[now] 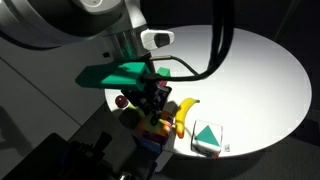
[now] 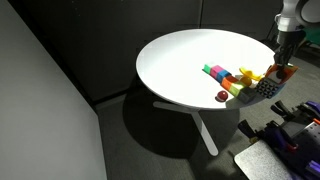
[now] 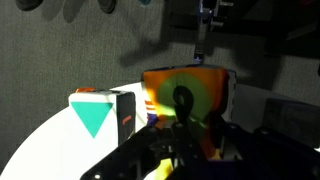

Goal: Remove the block with a number image on top from the stack and put it on the table on the left side of the green block

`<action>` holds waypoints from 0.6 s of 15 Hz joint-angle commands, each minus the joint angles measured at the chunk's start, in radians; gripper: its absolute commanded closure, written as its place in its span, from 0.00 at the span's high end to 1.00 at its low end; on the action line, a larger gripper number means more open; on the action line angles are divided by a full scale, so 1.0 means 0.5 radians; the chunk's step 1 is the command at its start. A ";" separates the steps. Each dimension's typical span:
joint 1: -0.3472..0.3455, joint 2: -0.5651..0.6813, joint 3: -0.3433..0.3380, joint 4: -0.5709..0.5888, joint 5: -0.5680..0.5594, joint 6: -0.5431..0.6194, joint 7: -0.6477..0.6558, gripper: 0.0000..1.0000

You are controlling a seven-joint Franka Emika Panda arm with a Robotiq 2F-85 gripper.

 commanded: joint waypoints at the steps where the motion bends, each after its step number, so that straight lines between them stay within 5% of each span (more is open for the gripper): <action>1: -0.042 -0.070 -0.009 -0.003 -0.070 -0.040 0.034 0.07; 9: -0.074 -0.182 -0.020 -0.004 -0.036 -0.067 -0.002 0.04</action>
